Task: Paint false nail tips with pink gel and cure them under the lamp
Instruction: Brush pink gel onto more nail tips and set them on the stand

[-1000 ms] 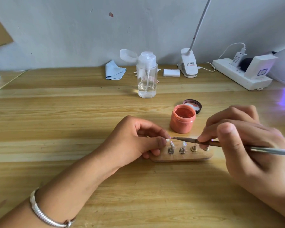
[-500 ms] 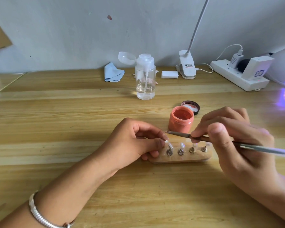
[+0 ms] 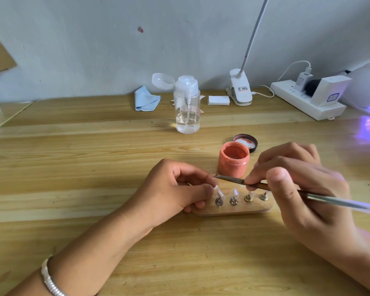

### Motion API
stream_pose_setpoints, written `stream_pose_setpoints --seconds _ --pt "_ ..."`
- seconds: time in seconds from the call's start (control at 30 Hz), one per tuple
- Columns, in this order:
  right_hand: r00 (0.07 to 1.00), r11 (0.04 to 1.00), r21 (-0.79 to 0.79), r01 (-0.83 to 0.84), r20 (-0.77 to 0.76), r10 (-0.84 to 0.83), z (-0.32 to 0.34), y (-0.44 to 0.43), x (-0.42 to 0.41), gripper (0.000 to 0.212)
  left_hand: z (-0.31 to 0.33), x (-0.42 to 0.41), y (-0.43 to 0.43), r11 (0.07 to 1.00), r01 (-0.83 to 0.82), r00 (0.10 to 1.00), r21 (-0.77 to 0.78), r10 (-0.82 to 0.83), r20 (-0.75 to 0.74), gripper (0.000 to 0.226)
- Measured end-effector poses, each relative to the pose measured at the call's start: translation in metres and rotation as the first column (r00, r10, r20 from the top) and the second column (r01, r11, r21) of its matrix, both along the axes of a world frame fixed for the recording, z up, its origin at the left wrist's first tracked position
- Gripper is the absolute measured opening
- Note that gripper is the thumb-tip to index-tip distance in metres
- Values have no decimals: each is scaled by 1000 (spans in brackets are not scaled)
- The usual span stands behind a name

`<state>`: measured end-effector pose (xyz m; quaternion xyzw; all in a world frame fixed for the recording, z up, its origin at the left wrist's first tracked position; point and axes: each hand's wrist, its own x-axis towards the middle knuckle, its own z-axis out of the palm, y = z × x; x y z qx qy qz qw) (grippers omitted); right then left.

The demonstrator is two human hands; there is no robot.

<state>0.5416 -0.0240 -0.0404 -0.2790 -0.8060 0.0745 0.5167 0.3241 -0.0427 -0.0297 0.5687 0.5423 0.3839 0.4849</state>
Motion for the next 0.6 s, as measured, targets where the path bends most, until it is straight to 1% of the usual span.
stream_pose_setpoints --seconds 0.13,0.23,0.37,0.5,0.6 --pt "999 1000 -16 10 36 -9 -1 0 1 51 0 0 0 1000 -4 1000 -15 4 15 13" --pt "1000 1000 -21 16 -3 -16 0 0 3 55 1 0 0 1000 6 1000 -14 -6 2 11" --pt "999 999 -2 33 -28 -33 0 -1 4 54 1 0 0 1000 6 1000 -9 -6 -8 13" --pt "999 999 -20 28 20 -27 -2 1 1 49 0 -1 0 1000 5 1000 -8 -5 -1 13" --pt "1000 999 -34 12 1 -12 -2 1 2 52 0 -1 0 1000 10 1000 -18 -10 9 13"
